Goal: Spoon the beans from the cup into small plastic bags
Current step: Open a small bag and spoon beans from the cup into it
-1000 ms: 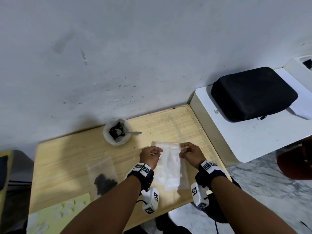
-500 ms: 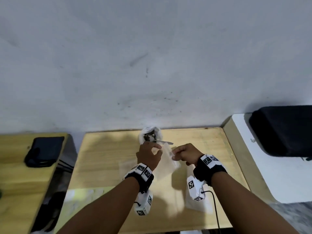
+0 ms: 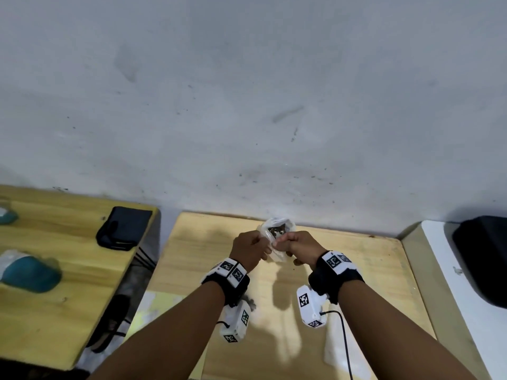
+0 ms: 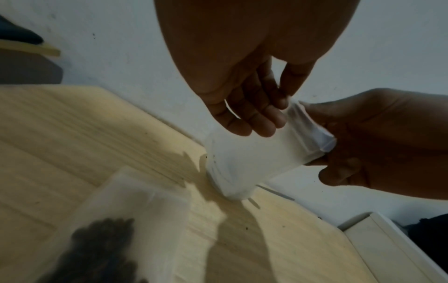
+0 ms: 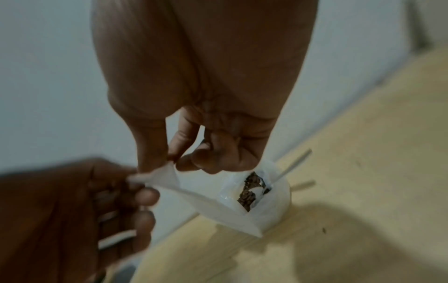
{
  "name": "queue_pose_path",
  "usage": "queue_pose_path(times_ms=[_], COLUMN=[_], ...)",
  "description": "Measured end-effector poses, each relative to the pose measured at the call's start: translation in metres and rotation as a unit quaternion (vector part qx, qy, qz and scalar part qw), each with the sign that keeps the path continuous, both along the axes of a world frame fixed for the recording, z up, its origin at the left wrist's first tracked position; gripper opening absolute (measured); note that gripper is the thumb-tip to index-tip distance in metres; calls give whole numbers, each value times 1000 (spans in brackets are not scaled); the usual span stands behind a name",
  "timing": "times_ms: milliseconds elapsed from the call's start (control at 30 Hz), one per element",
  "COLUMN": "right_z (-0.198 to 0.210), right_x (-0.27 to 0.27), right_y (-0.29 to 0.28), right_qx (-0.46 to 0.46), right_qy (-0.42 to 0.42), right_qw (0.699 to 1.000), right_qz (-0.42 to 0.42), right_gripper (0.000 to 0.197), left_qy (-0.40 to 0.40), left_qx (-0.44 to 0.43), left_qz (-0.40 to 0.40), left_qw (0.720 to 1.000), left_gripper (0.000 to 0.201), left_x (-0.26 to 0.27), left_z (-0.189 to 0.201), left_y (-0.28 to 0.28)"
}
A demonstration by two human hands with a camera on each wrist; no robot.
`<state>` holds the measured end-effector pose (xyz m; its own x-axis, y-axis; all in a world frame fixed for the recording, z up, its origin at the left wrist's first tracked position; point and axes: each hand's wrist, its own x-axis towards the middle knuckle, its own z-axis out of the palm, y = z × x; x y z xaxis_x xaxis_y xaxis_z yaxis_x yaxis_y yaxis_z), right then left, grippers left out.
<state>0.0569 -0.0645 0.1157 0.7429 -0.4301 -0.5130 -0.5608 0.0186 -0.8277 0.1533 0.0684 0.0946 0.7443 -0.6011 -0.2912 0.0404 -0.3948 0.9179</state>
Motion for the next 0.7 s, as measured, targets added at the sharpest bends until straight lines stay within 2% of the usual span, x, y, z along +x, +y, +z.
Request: queue_pose_path(times_ms=[100,167,333,500,600,700], right_z=[10,14,14,8,6,8], right_x=[7,12,17,16,11,8], right_y=[7,9,2,-6,-15,-13], right_qx=[-73,-97,-162,-261,-253,-206], right_qy=[-17,-37,-84,-95,-84,-81], right_qw=[995,992,983,961,964,975], right_qz=[62,74,32,-4,-10,-24], right_gripper=[20,23,34,27,18,20], left_qy=[-29,-53,-159,-175,-178,-188], left_qx=[15,15,8,4,-5,-23], left_qz=[12,6,-6,-13,-43,-21], left_qw=[999,998,987,985,983,982], left_gripper=[28,31,35,37,41,34], left_x=[1,1,5,12,8,-1], left_z=[7,13,19,11,10,8], left_y=[-2,-2,-3,-8,-6,-3])
